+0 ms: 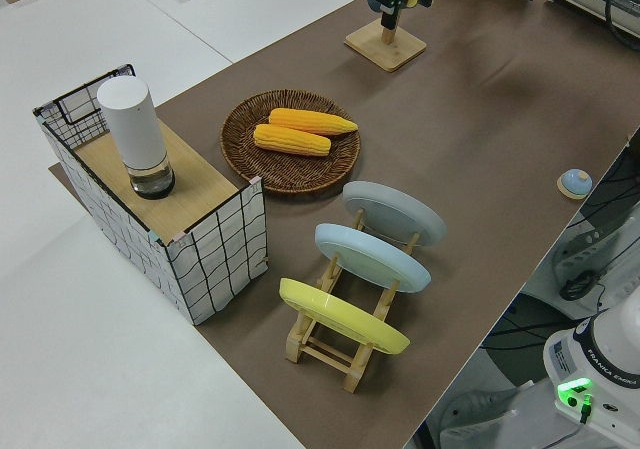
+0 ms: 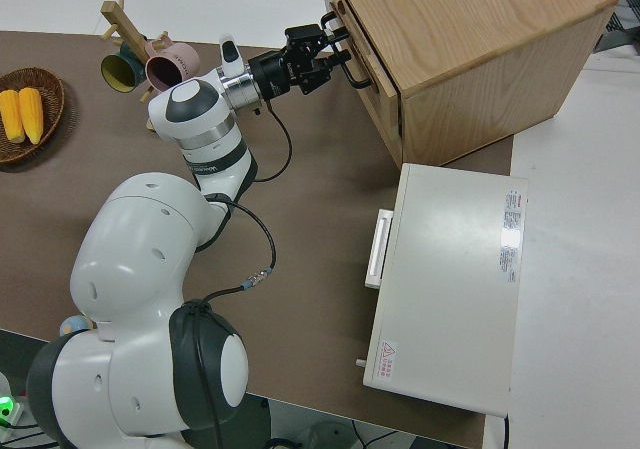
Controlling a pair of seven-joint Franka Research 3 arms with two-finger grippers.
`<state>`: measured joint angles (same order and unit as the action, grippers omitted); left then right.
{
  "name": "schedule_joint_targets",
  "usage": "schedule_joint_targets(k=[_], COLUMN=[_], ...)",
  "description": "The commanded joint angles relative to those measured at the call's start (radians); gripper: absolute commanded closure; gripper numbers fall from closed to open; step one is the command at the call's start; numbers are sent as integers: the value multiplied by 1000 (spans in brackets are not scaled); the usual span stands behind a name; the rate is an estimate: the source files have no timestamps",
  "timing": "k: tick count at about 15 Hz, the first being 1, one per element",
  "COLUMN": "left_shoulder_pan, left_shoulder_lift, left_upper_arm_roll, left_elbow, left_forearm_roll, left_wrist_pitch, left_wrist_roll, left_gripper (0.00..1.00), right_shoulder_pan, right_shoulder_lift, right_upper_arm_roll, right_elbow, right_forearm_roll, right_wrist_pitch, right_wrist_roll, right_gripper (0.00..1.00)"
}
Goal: Slide drawer open with right arm
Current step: 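Hook the right gripper onto the dark drawer handle, then pull the drawer toward the robot with the right gripper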
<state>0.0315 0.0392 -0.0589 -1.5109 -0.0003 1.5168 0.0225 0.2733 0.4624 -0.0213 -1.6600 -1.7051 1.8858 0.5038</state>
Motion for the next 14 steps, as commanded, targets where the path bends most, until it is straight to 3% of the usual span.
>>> schedule_joint_targets(k=[1,9,14], left_shoulder_pan=[5,5,5], left_shoulder_lift=[11,11,11], left_upper_arm_roll=[-7,-7,-7], left_elbow=[24,24,26], left_forearm_roll=[17,17,17], left_wrist_pitch=[-20,-20,-20], left_wrist_roll=[10,10,10], left_gripper=[7,7,7], right_shoulder_pan=[-8,27,40], right_shoulder_lift=[-2,-7,-7], right_upper_arm_roll=[4,26,101], right_elbow=[-9,-6,-4], right_forearm_roll=[-28,-13,16], right_wrist_pitch=[-4,-79,-186], right_wrist_roll=[1,-39,-57], right_gripper=[1000,1000,1000])
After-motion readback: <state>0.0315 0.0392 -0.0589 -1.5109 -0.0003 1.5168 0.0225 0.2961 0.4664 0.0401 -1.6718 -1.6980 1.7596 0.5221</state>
